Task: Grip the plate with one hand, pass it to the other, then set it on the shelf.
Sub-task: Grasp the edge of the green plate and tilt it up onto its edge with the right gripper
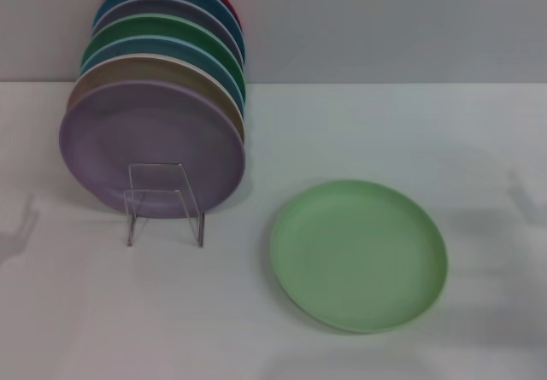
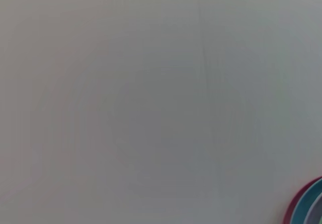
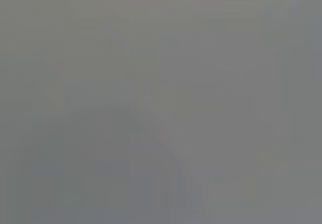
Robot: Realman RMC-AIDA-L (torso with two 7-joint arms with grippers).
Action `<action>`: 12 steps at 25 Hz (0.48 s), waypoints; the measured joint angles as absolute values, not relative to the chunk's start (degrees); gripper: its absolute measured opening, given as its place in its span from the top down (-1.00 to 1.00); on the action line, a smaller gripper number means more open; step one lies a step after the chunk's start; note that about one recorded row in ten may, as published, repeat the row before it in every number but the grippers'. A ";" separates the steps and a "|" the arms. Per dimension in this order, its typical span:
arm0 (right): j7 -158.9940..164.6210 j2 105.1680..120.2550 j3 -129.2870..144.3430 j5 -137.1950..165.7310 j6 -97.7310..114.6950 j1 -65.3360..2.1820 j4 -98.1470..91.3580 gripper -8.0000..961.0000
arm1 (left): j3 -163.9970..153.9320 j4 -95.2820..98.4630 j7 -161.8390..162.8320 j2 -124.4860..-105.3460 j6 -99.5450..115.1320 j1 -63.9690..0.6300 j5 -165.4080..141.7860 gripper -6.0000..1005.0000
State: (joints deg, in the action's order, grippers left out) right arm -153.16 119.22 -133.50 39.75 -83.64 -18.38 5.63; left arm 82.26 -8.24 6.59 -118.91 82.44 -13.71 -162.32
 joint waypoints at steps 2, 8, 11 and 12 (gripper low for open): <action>-151.43 119.14 -131.70 40.00 -83.13 -18.66 7.76 -0.71 | 82.25 -8.21 6.59 -118.91 82.42 -13.76 -162.31 -0.71; -139.66 119.05 -123.26 40.66 -75.91 -16.97 23.02 -0.71 | 82.16 -8.15 6.59 -118.91 82.38 -14.08 -162.34 -0.70; -126.51 118.95 -118.44 46.81 -65.63 -14.96 37.33 -0.71 | 82.11 -8.25 6.59 -118.99 82.33 -14.10 -162.33 -0.69; -119.71 118.90 -116.62 51.15 -60.23 -14.41 43.74 -0.71 | 82.09 -8.26 6.59 -119.01 82.28 -14.13 -162.31 -0.69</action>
State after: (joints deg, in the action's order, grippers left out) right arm -119.71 118.90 -116.62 51.15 -60.23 -14.41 43.74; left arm 82.09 -8.26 6.59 -119.01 82.28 -14.13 -162.31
